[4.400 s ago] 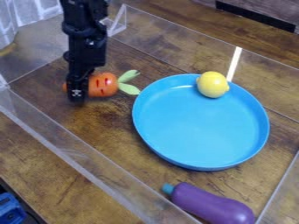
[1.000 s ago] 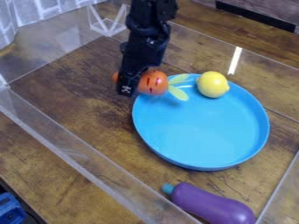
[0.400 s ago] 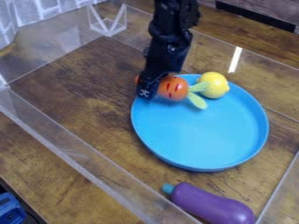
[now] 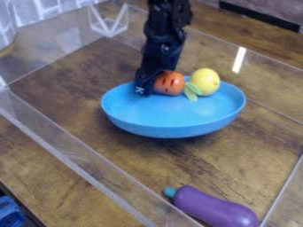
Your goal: Put the carrot on the blue tray
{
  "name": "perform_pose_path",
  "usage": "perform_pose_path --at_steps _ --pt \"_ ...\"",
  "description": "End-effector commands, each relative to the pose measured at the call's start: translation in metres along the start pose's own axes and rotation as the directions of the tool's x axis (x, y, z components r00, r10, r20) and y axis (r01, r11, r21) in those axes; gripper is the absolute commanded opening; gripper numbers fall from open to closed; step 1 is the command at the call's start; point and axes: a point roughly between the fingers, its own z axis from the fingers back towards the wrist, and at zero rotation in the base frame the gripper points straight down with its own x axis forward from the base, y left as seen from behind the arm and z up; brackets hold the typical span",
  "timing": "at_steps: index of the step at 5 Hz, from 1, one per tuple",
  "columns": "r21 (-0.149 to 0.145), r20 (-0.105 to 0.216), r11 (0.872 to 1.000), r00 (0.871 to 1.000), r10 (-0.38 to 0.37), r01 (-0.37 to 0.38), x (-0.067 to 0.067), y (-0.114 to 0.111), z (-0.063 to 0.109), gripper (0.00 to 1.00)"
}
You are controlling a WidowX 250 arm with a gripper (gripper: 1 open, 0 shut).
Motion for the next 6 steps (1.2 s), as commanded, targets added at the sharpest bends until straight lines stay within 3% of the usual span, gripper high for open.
perform_pose_path --at_steps 1,2,4,5,6 --pt "0.021 0.004 0.999 0.999 -0.032 0.032 -0.002 0.001 0.002 0.0" --pt "0.027 0.01 0.997 0.998 -0.069 0.069 0.0 -0.005 0.002 0.0" --pt "0.057 0.033 0.975 0.976 -0.216 0.214 0.018 -0.007 0.031 0.0" --pt "0.061 0.032 0.971 0.972 -0.232 0.23 0.015 -0.011 0.019 0.0" --pt "0.06 0.027 0.973 0.974 -0.225 0.223 0.027 -0.014 0.013 0.0"
